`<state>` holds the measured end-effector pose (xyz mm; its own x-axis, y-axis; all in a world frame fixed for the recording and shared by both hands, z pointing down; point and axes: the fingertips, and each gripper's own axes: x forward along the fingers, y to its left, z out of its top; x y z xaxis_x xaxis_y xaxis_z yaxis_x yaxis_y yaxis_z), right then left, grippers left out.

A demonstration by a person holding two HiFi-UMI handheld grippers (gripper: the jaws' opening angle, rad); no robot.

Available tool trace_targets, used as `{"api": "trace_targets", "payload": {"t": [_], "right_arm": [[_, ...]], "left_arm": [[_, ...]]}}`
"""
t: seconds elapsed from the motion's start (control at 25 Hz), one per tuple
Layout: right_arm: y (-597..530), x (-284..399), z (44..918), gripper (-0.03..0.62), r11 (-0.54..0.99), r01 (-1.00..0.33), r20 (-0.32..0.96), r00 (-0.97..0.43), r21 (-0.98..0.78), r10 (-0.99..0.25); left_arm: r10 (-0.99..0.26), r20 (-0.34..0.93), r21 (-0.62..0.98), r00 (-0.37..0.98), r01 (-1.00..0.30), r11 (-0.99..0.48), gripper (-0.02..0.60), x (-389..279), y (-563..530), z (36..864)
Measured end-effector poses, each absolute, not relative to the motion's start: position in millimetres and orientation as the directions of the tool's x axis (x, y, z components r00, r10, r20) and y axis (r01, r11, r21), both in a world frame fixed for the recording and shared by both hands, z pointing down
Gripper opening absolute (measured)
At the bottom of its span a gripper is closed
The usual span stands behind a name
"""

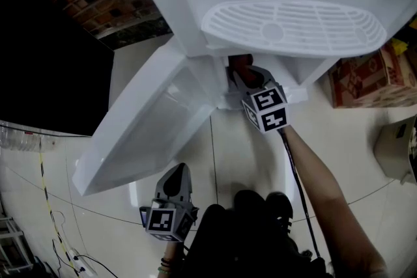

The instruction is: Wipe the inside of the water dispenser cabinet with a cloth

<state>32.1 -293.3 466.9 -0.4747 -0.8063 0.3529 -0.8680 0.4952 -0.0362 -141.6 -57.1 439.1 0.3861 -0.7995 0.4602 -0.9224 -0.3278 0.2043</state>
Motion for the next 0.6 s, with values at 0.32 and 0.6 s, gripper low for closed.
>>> {"api": "trace_targets", "payload": {"t": [0.32, 0.6], "right_arm": [[-300.0, 24.9, 432.7, 0.078, 0.512, -0.858, 0.241, -0.492, 0.027, -0.837], [-302.9, 77.9, 480.7, 0.078, 0.344, -0.939, 0.382, -0.306, 0.033, -0.872]], "left_arm": [[-0.790, 0.468, 0.193, 0.396, -0.918, -0.346, -0.017, -143.7, -54.9, 445.3], [-0.788, 0.475, 0.184, 0.391, -0.920, -0.346, -0.017, -147.2, -53.1, 447.5]]}}
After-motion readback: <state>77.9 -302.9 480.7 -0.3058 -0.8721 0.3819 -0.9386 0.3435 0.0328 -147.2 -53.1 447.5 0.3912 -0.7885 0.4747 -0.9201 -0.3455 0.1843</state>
